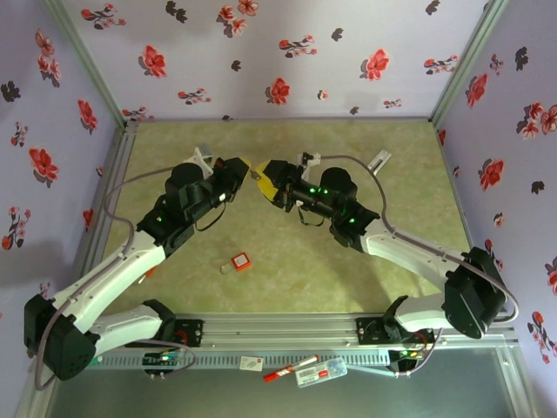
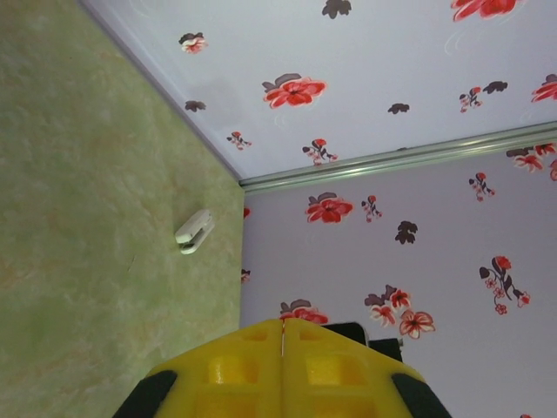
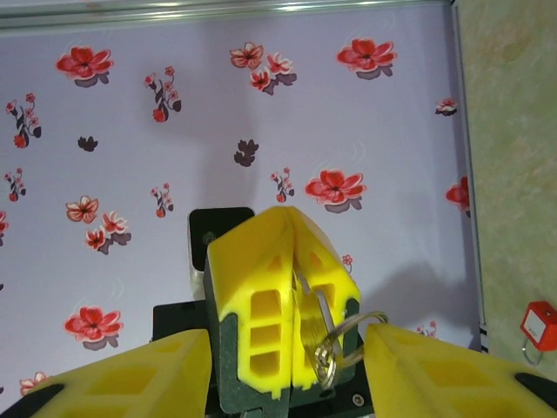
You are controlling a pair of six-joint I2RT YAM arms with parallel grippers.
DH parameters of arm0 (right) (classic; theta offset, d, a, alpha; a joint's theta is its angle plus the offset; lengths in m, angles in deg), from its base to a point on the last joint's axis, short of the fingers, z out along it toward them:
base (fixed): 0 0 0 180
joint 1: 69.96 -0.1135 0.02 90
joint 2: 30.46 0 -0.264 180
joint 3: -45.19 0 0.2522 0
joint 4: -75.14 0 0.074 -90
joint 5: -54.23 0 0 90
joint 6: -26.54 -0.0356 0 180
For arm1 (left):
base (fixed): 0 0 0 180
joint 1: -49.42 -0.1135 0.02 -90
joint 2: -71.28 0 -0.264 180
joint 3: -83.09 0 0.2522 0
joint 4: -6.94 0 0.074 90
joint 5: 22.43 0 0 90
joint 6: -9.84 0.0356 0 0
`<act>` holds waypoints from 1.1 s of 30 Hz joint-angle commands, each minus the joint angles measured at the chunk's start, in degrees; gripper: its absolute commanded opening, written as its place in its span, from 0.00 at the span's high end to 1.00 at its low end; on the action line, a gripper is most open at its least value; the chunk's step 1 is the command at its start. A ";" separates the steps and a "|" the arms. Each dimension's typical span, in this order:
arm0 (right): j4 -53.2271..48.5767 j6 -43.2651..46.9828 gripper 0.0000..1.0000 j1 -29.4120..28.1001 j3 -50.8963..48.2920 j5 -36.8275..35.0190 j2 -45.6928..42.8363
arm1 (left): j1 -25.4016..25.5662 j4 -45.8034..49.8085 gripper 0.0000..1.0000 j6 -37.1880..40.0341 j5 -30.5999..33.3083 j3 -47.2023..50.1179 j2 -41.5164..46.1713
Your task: Unlock with the key
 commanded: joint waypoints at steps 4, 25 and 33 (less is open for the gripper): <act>5.78 0.16 0.54 -0.55 -0.84 0.39 1.71 | 0.92 -5.63 1.00 -0.31 1.41 0.58 -0.56; 6.84 -0.90 0.92 1.37 -1.19 0.13 2.01 | 1.80 -8.85 1.00 -1.98 1.41 3.55 -1.46; 7.53 -0.20 0.99 2.66 -1.19 1.05 1.24 | 2.68 -10.11 1.00 -3.27 1.41 5.40 -1.20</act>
